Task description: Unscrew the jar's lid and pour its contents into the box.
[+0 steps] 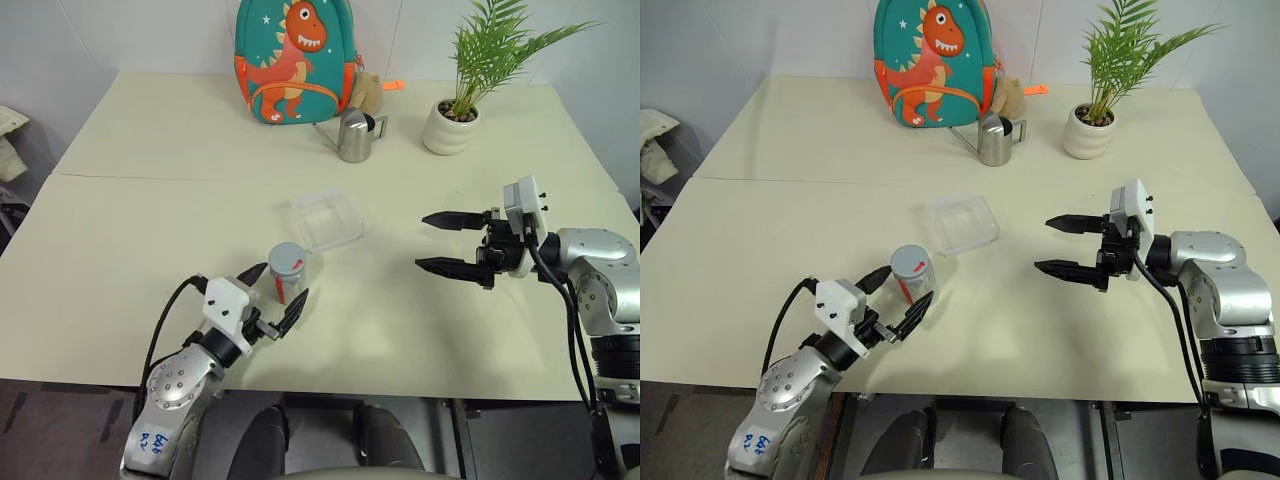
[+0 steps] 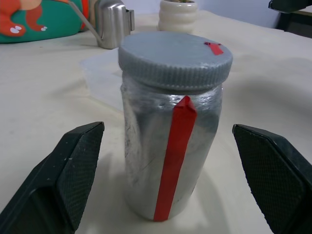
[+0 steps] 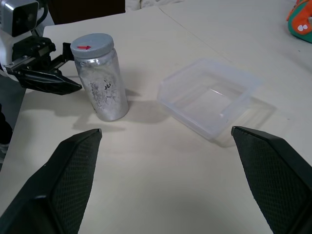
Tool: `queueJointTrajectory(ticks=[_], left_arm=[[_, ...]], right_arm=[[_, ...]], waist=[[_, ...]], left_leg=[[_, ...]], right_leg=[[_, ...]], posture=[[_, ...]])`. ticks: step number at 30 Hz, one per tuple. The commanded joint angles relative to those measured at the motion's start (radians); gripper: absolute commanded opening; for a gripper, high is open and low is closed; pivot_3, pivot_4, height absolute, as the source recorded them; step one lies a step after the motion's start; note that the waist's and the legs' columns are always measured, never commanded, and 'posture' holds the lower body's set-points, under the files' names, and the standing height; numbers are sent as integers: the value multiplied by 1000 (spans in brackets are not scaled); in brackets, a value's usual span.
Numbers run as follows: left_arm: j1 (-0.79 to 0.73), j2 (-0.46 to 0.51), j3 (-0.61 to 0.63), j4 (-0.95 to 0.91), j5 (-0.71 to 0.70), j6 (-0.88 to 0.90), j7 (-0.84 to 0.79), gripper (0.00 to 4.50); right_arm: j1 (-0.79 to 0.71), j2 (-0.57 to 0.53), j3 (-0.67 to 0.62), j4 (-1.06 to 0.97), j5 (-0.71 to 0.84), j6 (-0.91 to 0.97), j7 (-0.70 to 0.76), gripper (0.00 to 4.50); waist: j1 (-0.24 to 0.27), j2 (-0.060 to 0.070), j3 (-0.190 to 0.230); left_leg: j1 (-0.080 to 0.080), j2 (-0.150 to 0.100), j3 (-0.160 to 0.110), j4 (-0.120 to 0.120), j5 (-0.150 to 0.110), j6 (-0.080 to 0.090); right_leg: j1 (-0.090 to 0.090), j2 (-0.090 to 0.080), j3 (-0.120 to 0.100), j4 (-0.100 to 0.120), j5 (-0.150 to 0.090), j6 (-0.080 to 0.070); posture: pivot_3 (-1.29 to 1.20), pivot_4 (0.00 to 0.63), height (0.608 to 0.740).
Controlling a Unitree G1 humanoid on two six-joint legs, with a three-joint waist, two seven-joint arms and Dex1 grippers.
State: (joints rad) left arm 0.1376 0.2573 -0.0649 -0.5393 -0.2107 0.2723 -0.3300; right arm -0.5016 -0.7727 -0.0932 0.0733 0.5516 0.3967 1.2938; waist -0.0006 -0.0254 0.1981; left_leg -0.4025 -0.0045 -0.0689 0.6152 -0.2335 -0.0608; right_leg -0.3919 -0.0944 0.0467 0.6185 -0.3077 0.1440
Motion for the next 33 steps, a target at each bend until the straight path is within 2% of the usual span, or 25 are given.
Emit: queueJointTrajectory(ticks=[1, 8, 11, 17, 18, 23, 26, 29, 33], left_arm=[[-23, -12, -19, 14, 24, -37, 6, 4493], [-58, -24, -42, 56, 42, -62, -1, 4493], [-64, -23, -43, 70, 47, -84, -8, 3898], [-63, -29, -43, 77, 44, -109, -13, 1986], [-65, -30, -40, 78, 43, -110, -13, 1836], [-74, -20, -28, 75, 31, -126, -34, 1838], [-84, 17, 5, 63, -18, -126, -94, 1838], [-104, 72, 48, 54, -93, -99, -169, 1838], [-164, 153, 108, 68, -209, -43, -273, 1838]], right_arm=[[1, -22, -41, -44, 23, 8, -1, 4500], [9, -34, -52, -58, 29, 17, -3, 4500], [10, -34, -53, -59, 28, 18, -6, 4500], [14, -38, -56, -61, 27, 16, -6, 4500], [13, -38, -56, -61, 27, 16, -7, 4500], [12, -26, -60, -80, 29, 25, -16, 4500], [17, -4, -61, -131, 31, 23, -60, 4500], [20, 27, -54, -207, 36, 50, -138, 4500], [-3, 116, -60, -317, 79, 137, -318, 4500]], waist=[[0, 0, 0], [0, 0, 0], [0, 0, 0], [1, 0, 0], [1, 0, 0], [0, 0, 0], [0, 0, 0], [-1, 0, 0], [-1, 0, 0]], left_leg=[[0, 0, 0, 0, 0, 0], [0, 0, 0, 0, 0, 0], [0, 0, 0, 0, 0, 0], [0, 0, 0, 0, 0, 0], [0, 0, 0, 0, 0, 0], [0, 0, 0, 0, 0, 0], [0, 0, 0, 0, 0, 0], [0, 1, 0, 0, 0, 0], [0, 1, 0, 0, 0, 0]], right_leg=[[0, 0, 0, 0, 0, 0], [0, 0, 0, 0, 0, 0], [0, 0, 0, 0, 0, 0], [0, 0, 0, 0, 0, 0], [0, 0, 0, 0, 0, 0], [0, 0, 0, 0, 0, 0], [0, 0, 0, 0, 0, 0], [0, 1, 0, 1, 0, 0], [0, 0, 0, 1, 0, 0]], posture=[[0, 150, 740], [0, 150, 740], [0, 150, 740], [0, 150, 740], [0, 150, 740], [0, 150, 740], [0, 150, 740], [0, 150, 740], [0, 150, 740]])
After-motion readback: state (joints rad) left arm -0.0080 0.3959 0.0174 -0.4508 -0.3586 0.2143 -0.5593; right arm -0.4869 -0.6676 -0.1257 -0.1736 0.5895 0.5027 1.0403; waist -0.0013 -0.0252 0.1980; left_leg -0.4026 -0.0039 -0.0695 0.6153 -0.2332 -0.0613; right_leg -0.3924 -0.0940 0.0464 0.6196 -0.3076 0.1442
